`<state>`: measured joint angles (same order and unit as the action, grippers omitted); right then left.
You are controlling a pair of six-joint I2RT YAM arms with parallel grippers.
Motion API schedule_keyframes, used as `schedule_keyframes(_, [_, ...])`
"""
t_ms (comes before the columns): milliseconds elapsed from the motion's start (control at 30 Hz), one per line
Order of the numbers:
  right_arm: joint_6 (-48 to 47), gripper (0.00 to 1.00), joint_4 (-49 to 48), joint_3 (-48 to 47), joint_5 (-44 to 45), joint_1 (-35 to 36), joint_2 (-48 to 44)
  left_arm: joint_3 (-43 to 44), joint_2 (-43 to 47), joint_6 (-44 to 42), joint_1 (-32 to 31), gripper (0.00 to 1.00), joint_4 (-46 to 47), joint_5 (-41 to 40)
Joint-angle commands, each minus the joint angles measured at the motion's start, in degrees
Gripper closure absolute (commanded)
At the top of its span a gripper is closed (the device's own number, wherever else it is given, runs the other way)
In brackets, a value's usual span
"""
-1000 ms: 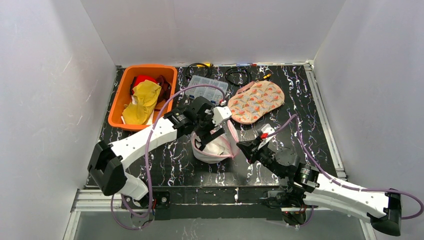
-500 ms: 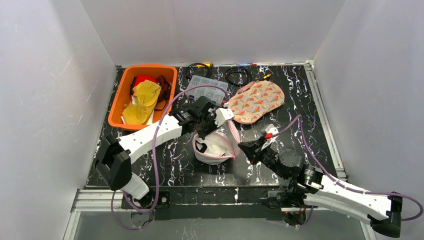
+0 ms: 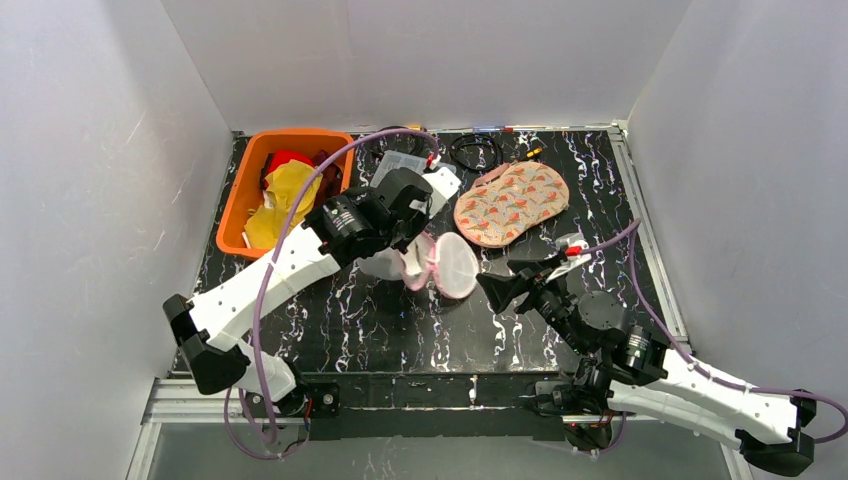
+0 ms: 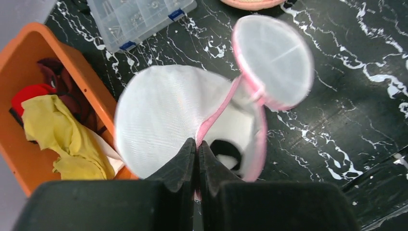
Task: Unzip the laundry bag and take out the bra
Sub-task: Open the laundry bag at the center of the board.
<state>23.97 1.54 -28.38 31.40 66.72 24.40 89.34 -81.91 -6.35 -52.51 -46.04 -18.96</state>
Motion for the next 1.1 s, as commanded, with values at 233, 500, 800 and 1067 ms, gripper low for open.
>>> schedule_keyframes(233, [9.74, 0.12, 5.64, -5.41, 11.05, -0.1, 4.56, 7.33, 2.66, 15.72, -3.61, 1.0, -4.68, -5.29])
schedule_keyframes(500, [9.33, 0.12, 9.54, -5.66, 13.59, -0.11, -0.24, 7.96, 0.98, 25.9, -3.41, 1.0, -2.58, -4.97])
schedule_keyframes(800, [6.83, 0.15, 9.74, -1.51, 2.82, -0.11, 3.31, -22.57, 4.73, 33.93, 0.51, 1.0, 12.85, 1.91])
schedule_keyframes(1067, [2.58, 0.22, 4.78, -2.73, -5.72, -0.17, 17.26, -29.67, 9.79, 36.5, 1.07, 1.0, 14.24, 2.75])
